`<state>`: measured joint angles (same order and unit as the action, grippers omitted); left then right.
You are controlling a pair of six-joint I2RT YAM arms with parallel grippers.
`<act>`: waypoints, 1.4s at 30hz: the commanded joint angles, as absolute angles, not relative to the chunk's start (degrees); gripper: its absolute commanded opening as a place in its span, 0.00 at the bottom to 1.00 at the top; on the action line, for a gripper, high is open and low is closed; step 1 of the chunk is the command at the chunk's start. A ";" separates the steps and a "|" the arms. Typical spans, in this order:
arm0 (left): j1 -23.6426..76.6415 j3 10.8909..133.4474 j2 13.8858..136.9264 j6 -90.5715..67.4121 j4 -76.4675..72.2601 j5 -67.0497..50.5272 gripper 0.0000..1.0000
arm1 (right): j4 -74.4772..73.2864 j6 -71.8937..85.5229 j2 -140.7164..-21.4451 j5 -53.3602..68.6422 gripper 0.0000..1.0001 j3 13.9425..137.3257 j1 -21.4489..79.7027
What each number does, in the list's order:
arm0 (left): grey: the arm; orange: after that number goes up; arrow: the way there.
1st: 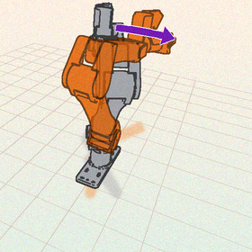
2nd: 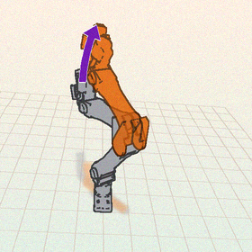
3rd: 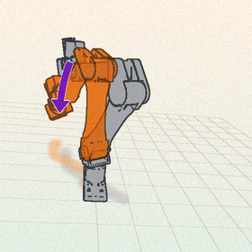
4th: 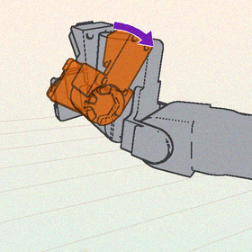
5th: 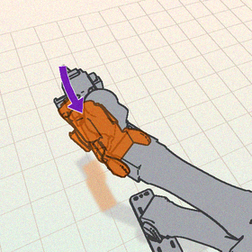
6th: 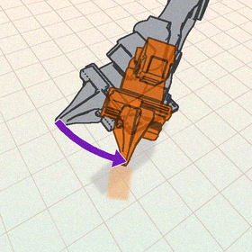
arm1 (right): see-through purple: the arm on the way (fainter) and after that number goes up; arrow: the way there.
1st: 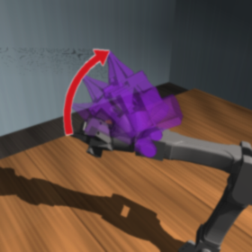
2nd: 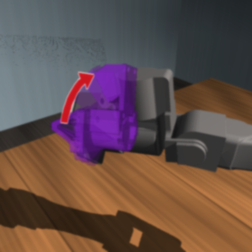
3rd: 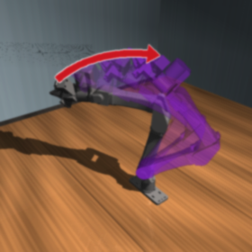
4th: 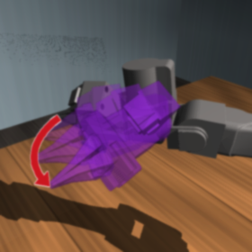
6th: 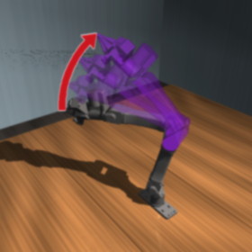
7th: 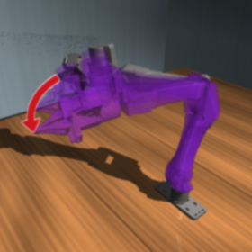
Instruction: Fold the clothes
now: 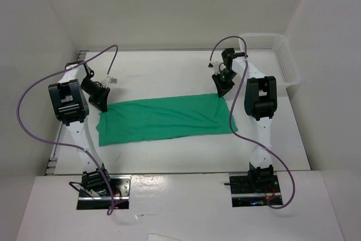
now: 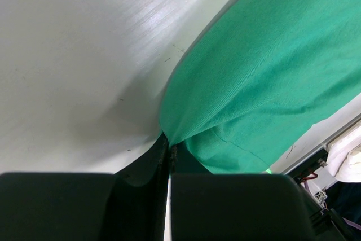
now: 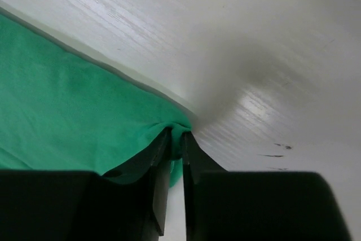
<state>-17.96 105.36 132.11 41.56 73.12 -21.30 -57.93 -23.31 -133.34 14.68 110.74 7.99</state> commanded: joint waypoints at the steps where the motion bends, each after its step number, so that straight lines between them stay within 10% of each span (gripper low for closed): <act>1: -18.28 105.64 129.46 41.31 74.44 -21.01 0.01 | -62.22 -24.79 -135.53 15.30 0.17 111.71 7.82; 4: -18.28 107.40 129.46 41.31 74.44 -21.53 0.00 | -62.84 -24.79 -135.53 14.77 0.00 112.58 7.82; 19: -18.28 122.07 124.63 38.41 74.44 -27.24 0.00 | -66.87 -22.50 -136.75 10.82 0.00 136.03 7.30; 33: -22.76 162.12 132.36 25.94 74.44 -41.29 0.00 | -59.34 -16.18 -136.33 7.91 0.00 154.34 3.08; 42: -23.82 153.04 134.12 28.21 74.44 -45.87 0.00 | -55.99 -16.70 -135.97 6.94 0.00 153.81 1.93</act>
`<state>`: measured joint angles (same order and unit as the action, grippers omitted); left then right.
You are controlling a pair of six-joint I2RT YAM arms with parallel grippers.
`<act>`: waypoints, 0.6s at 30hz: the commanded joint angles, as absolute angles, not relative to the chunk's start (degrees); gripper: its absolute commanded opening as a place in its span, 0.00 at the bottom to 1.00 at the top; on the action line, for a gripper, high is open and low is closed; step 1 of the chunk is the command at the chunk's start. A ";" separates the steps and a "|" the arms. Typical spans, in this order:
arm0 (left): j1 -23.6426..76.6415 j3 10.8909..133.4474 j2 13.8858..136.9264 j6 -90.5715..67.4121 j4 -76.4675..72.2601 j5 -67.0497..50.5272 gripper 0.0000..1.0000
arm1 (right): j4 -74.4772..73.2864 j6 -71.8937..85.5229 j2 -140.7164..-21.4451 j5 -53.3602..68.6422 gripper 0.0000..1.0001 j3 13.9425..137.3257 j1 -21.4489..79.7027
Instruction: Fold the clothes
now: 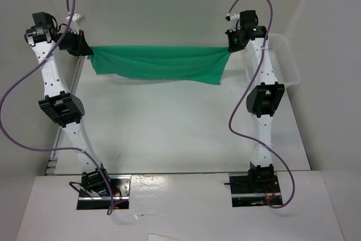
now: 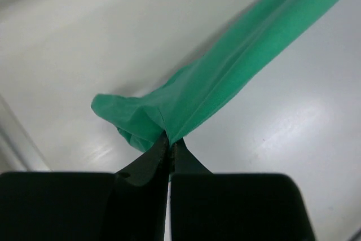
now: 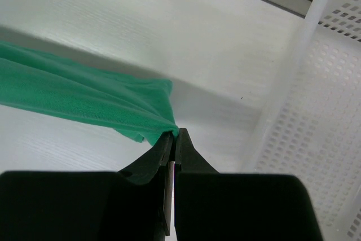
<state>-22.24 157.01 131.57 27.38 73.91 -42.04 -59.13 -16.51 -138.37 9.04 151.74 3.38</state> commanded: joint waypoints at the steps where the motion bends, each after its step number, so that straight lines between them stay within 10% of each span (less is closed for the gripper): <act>1: -24.34 148.75 134.12 29.00 74.44 -47.27 0.00 | -56.68 -17.40 -136.49 8.25 0.00 153.29 1.93; 18: -24.87 146.06 128.14 31.91 74.44 -52.65 0.00 | -52.57 -18.46 -126.83 1.32 0.00 152.40 7.91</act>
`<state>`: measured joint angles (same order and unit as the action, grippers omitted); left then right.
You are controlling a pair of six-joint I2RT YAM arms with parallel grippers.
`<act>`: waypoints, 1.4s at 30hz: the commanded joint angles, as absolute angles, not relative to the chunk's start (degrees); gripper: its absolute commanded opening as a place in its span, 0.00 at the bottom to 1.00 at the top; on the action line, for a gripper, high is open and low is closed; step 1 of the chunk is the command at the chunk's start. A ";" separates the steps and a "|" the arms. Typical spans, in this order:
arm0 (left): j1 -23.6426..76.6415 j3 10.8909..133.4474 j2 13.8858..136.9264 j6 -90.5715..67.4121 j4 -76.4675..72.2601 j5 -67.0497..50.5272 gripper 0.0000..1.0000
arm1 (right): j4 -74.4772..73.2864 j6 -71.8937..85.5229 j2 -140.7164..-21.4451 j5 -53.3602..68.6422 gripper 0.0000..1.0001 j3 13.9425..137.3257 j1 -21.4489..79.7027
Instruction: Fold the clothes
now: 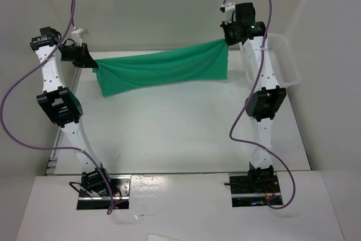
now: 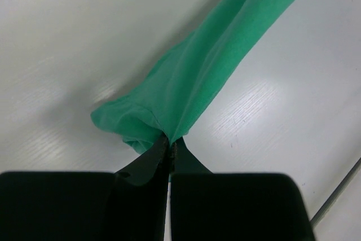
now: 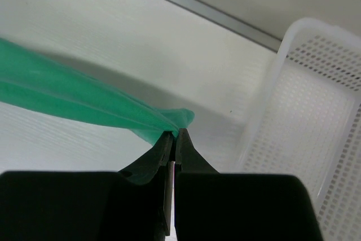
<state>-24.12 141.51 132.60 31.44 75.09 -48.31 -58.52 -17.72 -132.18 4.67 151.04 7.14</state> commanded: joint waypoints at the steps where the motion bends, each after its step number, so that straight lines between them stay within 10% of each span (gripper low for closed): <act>1: -24.87 147.38 128.67 31.38 74.44 -52.65 0.00 | -52.04 -18.46 -126.83 1.32 0.00 152.40 7.91; 11: -22.59 165.49 135.70 25.31 73.56 -49.31 0.00 | -46.23 -19.78 -134.29 -4.04 0.00 160.48 7.38; 42: -18.98 170.24 142.65 25.31 74.44 -49.31 0.00 | -49.21 -19.95 -141.50 -1.50 0.00 167.88 6.33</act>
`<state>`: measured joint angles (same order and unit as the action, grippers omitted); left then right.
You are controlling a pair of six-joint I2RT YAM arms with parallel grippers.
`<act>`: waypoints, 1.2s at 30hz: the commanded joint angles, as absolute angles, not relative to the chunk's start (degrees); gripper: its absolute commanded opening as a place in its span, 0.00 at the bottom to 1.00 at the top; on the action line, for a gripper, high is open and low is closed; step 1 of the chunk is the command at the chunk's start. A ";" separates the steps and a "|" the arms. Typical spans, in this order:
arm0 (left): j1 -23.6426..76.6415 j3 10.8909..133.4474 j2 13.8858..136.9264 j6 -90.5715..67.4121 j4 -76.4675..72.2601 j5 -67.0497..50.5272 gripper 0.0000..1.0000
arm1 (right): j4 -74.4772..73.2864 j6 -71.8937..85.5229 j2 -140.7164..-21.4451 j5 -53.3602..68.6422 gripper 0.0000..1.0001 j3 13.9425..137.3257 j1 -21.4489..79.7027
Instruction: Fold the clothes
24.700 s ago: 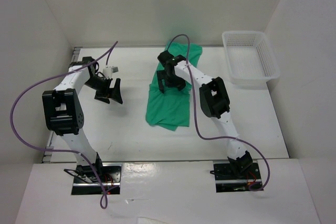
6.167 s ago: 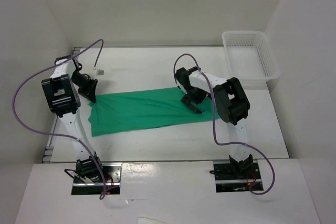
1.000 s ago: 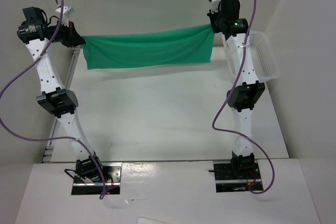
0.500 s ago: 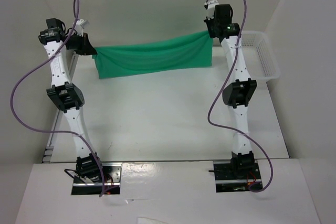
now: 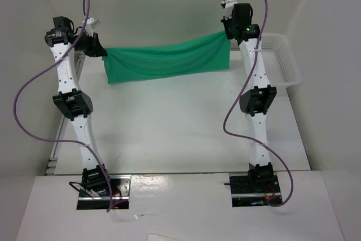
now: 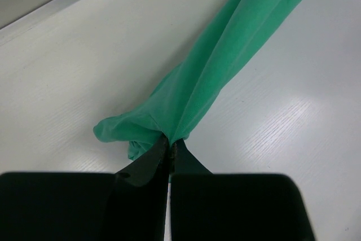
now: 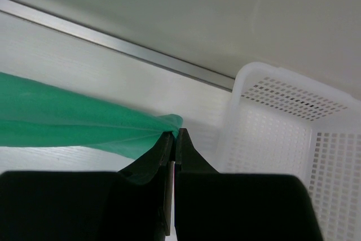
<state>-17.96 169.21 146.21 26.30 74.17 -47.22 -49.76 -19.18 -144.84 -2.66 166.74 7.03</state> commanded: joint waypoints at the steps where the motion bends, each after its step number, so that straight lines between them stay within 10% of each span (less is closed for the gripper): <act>1: -18.98 169.46 142.12 25.31 74.44 -49.92 0.00 | -49.83 -20.65 -140.98 -0.89 0.00 167.87 5.81; 18: -19.60 125.53 118.32 43.59 74.44 -42.02 0.03 | -74.52 -33.49 -135.35 14.06 0.00 167.78 5.80; 36: -14.07 81.59 98.62 52.38 70.31 -9.16 0.04 | -68.21 -45.70 -109.52 0.29 0.00 99.64 16.08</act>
